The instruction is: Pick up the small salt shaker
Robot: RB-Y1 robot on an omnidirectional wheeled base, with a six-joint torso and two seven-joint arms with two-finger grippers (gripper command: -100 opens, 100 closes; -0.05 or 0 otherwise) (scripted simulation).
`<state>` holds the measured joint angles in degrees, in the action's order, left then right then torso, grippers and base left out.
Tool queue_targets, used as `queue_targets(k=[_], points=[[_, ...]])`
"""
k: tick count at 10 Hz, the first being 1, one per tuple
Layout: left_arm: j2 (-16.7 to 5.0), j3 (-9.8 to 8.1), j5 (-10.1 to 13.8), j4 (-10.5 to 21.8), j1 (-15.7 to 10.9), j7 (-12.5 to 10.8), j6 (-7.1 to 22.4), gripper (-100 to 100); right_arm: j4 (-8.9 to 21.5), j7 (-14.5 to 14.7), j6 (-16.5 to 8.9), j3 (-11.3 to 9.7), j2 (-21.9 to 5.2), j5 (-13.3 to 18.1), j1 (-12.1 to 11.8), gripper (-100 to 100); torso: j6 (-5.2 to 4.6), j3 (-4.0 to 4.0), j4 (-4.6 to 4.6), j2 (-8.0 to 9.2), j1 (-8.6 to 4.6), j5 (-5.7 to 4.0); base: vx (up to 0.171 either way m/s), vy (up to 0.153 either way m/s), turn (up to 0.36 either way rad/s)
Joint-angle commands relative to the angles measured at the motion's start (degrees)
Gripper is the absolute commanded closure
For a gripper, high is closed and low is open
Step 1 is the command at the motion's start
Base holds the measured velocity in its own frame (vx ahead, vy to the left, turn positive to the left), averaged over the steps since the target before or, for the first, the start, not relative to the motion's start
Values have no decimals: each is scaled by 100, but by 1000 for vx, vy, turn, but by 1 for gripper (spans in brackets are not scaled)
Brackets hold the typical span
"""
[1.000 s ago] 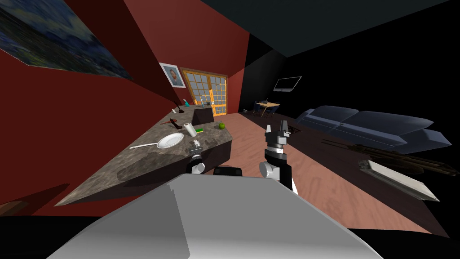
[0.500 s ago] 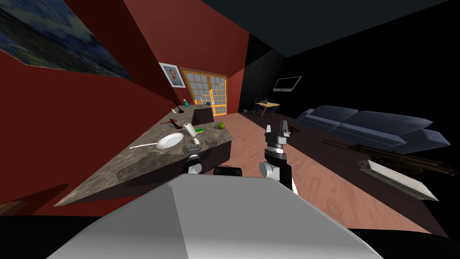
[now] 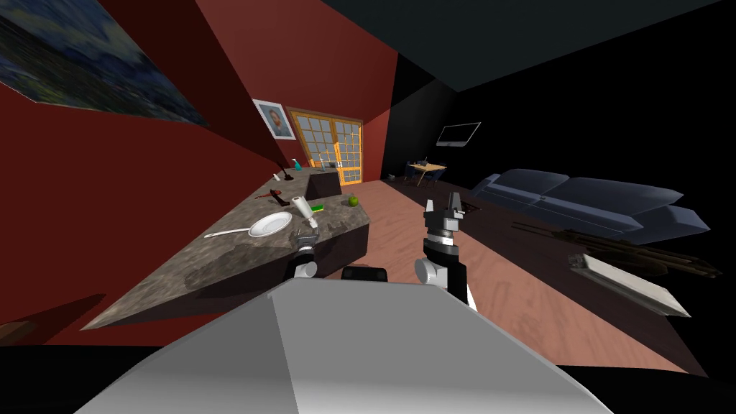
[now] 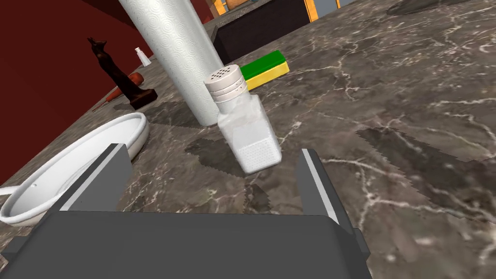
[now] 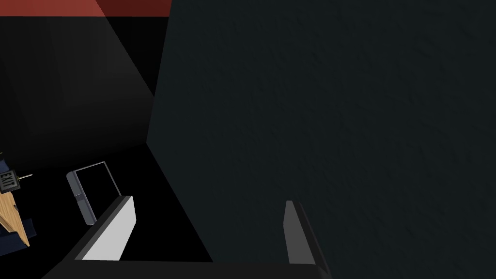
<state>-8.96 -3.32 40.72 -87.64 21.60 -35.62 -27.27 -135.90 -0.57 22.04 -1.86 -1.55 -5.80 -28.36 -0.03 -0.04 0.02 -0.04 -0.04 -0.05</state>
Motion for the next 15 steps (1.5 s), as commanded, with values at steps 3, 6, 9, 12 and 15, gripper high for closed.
queue_targets(k=[3,6,9,12,15], points=[[159,-2,120,-171,-16,-64,107,-100,0,0,0,1,-1,0,-2,0,0,-27,10,-48,34,7,106,53,-25],[535,-25,154,-219,11,-84,103,-100,0,0,0,1,-1,0,-1,0,1,-11,5,-18,30,7,23,45,5],[1047,-49,176,-247,36,-97,95,-100,0,0,0,1,-1,0,0,0,1,1,0,2,21,5,-17,26,20],[1106,-55,175,-267,33,-73,112,0,0,0,0,0,0,0,0,0,0,-1,0,-1,16,4,-7,10,2],[1105,-55,175,-266,34,-74,112,100,0,0,0,0,0,0,0,0,0,-2,1,-4,13,3,0,0,0]])
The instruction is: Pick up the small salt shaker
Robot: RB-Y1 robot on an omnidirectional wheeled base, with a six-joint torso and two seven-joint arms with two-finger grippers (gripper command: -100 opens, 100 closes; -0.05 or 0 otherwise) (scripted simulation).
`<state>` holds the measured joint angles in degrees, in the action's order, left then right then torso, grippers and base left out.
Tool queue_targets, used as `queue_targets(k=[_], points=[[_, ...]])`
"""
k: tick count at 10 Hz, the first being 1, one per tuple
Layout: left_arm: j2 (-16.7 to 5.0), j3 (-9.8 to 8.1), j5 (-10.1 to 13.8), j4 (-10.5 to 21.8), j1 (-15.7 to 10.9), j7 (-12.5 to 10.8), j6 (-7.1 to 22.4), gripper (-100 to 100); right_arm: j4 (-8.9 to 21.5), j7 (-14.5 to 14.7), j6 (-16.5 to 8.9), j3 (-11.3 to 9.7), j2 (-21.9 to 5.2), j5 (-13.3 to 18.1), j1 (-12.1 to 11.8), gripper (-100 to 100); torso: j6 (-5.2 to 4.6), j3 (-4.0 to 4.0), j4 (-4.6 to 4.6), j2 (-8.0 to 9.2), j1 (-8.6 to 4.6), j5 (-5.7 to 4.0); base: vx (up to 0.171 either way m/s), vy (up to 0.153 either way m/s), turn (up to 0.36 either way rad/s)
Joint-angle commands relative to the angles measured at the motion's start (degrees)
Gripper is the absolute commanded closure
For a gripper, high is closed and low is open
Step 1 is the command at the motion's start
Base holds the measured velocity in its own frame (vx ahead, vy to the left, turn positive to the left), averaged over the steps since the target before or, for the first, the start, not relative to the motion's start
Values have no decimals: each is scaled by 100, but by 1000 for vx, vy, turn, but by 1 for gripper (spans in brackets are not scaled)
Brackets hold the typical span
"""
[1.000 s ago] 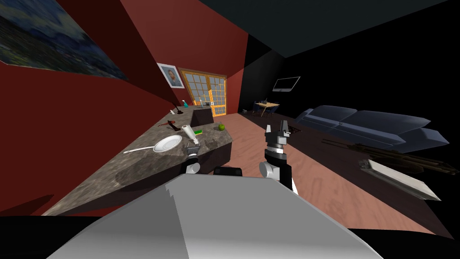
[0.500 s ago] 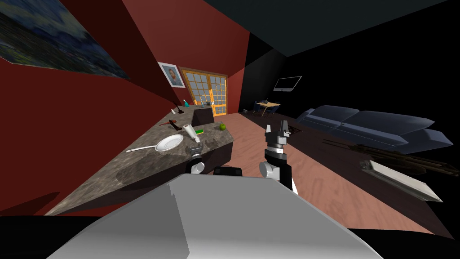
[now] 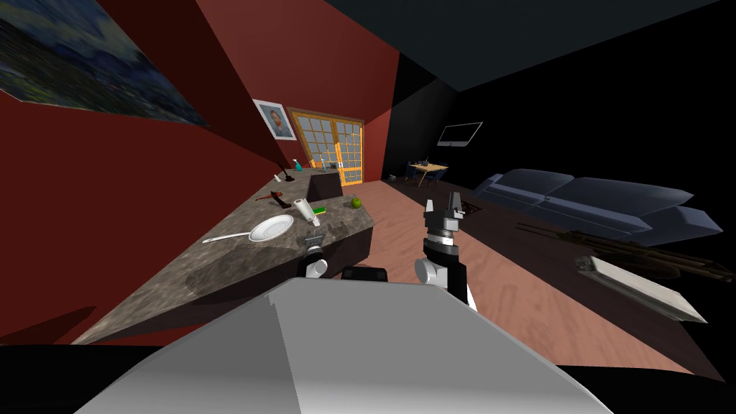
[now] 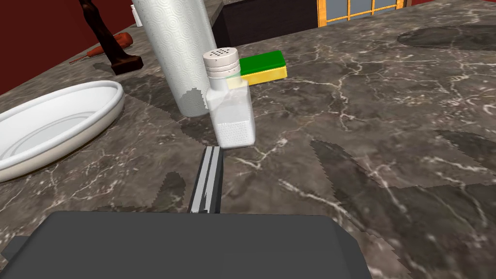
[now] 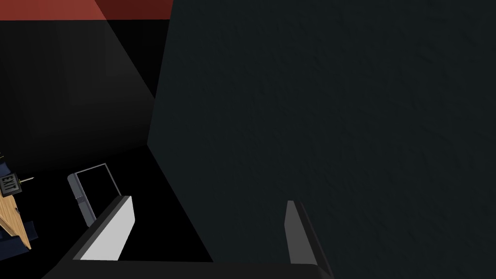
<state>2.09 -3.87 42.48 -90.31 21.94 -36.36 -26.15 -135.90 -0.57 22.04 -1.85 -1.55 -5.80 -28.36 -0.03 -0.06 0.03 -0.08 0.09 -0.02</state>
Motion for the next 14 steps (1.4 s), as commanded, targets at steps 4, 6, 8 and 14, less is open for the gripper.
queue_targets(k=[4,6,8,14], points=[[0,0,0,0,0,0,0,0,0,0,0,0,0,0,0,0,0,0,0,0,0,0,0,0,0],[-416,-34,3,53,-39,6,11,-100,0,0,0,0,0,0,0,0,0,0,0,0,2,0,0,0,-17],[-744,-79,9,121,-89,12,25,-100,0,0,0,0,0,0,0,0,0,0,0,0,4,1,0,2,-23],[-992,-511,103,638,-559,34,114,-100,0,0,0,0,0,0,0,0,-1,2,-1,3,6,2,-9,9,-56]])
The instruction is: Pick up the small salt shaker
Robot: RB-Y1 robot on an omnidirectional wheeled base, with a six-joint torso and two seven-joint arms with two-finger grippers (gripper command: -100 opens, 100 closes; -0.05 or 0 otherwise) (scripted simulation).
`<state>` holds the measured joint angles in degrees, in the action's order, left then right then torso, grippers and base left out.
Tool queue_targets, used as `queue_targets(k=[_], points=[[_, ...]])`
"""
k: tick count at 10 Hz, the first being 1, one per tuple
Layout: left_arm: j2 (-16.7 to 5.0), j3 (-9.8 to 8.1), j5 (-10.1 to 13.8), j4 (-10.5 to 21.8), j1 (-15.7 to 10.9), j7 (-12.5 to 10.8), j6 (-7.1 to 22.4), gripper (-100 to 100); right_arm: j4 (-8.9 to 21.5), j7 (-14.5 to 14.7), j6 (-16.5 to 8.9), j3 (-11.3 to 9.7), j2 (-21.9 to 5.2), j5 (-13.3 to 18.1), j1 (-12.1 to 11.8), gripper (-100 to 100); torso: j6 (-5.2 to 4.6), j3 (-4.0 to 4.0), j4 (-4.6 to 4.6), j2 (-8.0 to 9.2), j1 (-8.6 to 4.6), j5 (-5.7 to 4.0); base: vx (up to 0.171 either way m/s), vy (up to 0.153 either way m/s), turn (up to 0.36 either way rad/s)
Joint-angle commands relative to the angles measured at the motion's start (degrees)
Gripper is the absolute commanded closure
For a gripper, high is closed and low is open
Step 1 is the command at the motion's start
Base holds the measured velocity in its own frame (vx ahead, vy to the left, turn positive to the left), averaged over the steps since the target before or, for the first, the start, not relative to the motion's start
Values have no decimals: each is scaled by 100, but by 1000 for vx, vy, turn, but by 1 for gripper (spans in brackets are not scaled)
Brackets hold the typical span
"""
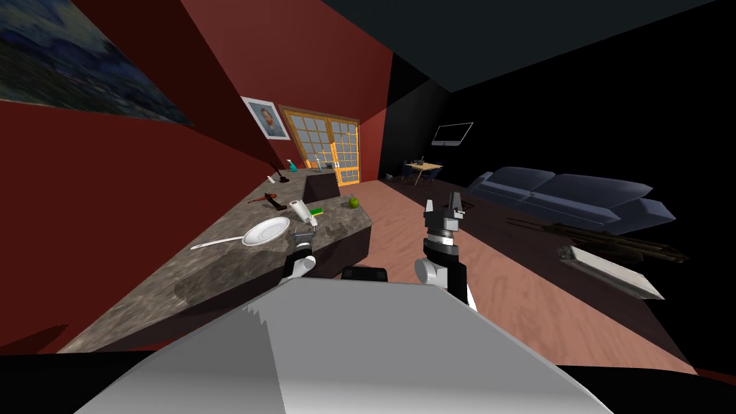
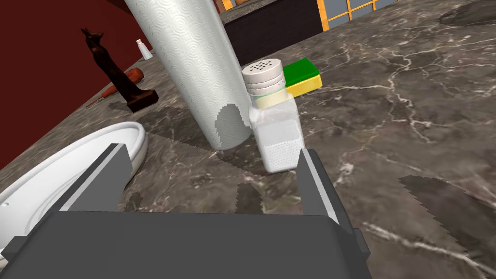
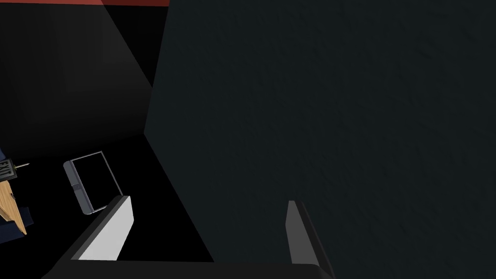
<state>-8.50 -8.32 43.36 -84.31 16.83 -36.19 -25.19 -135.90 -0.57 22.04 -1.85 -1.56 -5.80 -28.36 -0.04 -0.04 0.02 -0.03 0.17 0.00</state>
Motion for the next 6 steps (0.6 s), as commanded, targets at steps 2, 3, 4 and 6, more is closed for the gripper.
queue_targets(k=[2,3,4,6], points=[[60,-261,62,255,-288,21,56,-100,0,0,0,0,0,0,0,0,0,1,0,1,0,0,-15,13,-105],[47,-337,81,339,-390,22,72,-100,0,0,0,0,0,0,0,0,-1,-1,0,-2,-5,-1,9,-31,-155],[79,-426,107,428,-501,21,86,-100,0,0,0,-1,0,0,0,0,-1,-4,1,-8,-17,-4,18,-37,-132],[310,-636,176,604,-700,9,103,-100,0,0,0,0,0,0,0,0,0,-6,2,-10,-17,-4,-3,-2,-88]])
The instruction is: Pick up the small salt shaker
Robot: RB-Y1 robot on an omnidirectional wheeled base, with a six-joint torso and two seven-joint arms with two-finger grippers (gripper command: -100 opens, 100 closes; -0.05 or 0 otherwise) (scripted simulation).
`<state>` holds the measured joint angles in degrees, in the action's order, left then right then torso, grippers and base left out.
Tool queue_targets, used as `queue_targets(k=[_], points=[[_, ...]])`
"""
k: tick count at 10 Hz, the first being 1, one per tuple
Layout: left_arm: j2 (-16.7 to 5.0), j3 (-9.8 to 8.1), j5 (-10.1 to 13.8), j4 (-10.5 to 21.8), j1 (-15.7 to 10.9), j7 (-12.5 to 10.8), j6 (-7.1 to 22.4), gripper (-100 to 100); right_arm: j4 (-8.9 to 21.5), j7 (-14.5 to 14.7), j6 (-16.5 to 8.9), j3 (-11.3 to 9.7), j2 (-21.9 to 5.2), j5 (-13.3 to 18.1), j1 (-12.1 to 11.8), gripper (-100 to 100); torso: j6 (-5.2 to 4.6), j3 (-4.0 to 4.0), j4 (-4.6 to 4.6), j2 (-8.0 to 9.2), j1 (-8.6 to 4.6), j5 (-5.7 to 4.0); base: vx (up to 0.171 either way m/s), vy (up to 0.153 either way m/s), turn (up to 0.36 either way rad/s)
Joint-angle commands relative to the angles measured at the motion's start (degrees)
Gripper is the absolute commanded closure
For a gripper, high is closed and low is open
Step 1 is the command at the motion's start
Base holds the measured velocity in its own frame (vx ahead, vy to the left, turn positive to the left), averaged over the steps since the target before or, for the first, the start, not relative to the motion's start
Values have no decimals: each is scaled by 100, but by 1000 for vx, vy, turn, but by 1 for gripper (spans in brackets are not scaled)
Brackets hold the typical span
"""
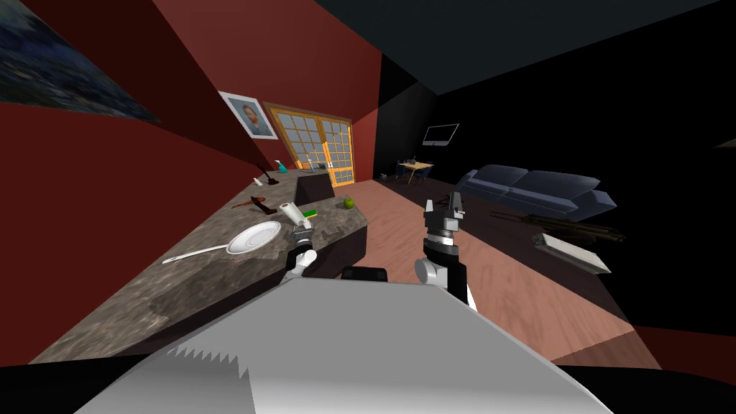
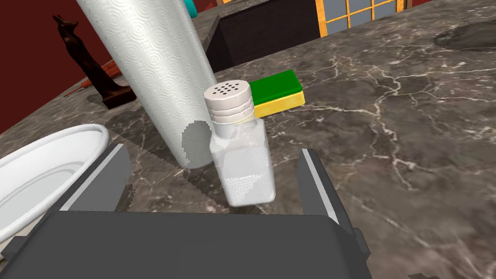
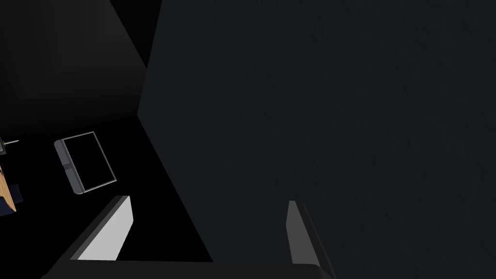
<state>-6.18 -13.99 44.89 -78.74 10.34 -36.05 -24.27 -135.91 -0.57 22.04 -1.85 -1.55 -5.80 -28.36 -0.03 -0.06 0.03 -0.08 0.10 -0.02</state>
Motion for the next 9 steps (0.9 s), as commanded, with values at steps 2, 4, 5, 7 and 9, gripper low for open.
queue_targets(k=[2,4,5,7,9], points=[[308,-148,51,108,-112,-10,13,-100,0,0,0,0,0,0,0,0,0,2,-1,3,3,1,-14,17,-51],[251,-132,46,75,-87,-5,23,0,0,0,0,0,0,0,0,0,2,1,-1,2,1,0,-2,3,-5],[250,-131,46,74,-87,-4,23,-100,0,0,0,0,0,0,0,0,2,1,0,0,0,0,0,0,0],[250,-131,46,74,-87,-4,23,100,0,0,0,0,0,0,0,0,2,0,0,0,-1,0,0,0,0],[250,-131,46,74,-87,-4,23,100,0,0,0,0,0,0,0,0,2,0,0,-1,-1,0,0,0,0]])
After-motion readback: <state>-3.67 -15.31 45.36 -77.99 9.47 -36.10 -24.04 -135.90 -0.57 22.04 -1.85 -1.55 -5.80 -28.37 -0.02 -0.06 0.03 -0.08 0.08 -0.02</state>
